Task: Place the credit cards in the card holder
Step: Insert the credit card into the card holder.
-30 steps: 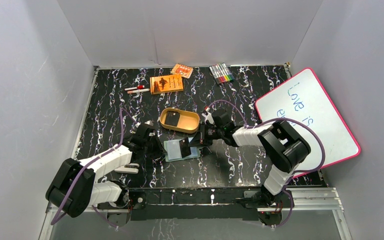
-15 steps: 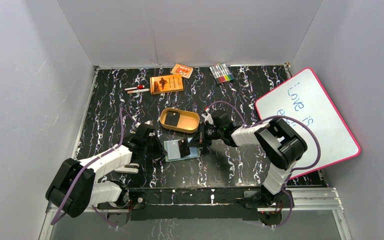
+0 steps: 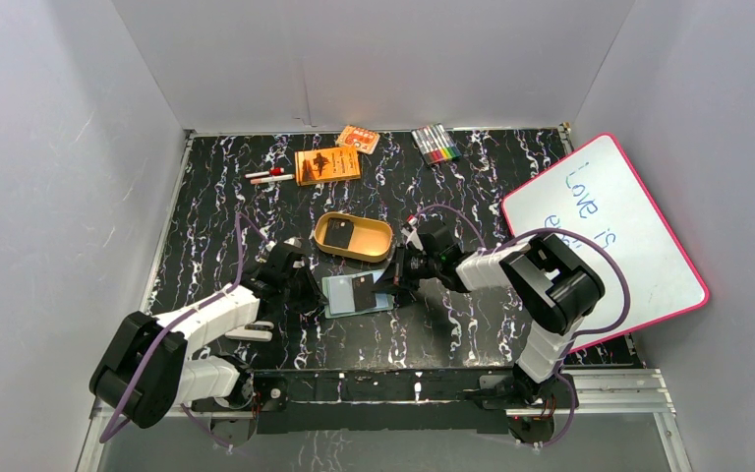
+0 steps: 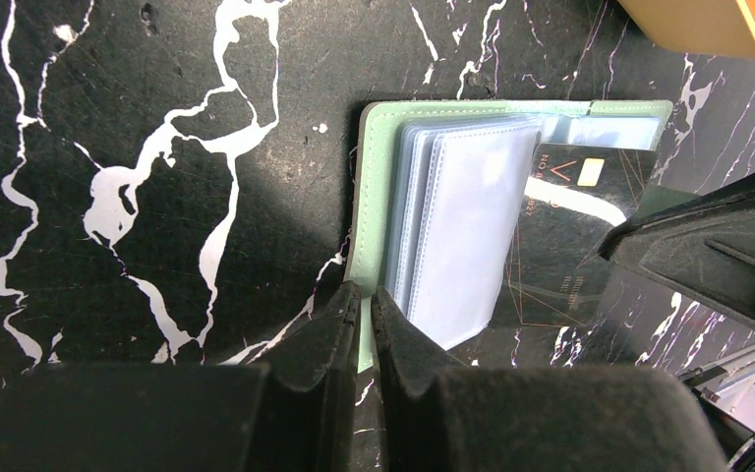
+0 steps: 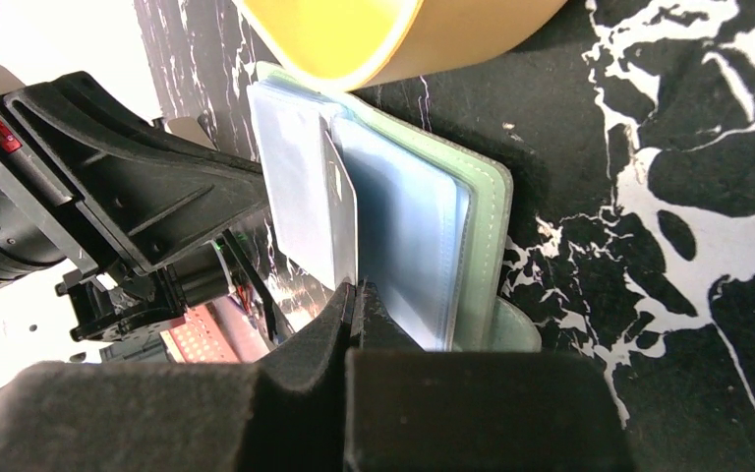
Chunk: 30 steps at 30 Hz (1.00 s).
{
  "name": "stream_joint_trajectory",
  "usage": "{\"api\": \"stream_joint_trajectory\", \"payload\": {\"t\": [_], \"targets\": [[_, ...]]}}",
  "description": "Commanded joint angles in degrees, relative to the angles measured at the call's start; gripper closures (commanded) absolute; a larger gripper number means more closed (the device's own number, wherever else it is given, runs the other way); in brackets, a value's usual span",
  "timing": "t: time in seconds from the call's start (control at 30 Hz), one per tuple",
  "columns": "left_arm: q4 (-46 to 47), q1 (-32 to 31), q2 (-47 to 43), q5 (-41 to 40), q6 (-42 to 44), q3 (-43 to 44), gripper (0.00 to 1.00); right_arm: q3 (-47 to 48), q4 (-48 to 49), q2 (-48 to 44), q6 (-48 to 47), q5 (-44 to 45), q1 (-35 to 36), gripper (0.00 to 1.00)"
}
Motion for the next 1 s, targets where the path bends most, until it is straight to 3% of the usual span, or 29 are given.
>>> {"api": "stream_joint_trajectory", "payload": {"t": [0.0,0.97], "targets": [[-1.62,0.01,-1.27,-1.09,0.40,-0.84,0.92,-0.60,-0.64,-2.10,-0.01,1.22,-0.51,1.00],[-0.53,0.01,-0.14,0.11,0.47,-1.26,0.93,1.82,7.19,2.23,2.08,-5.38,0.46,1.00]]}}
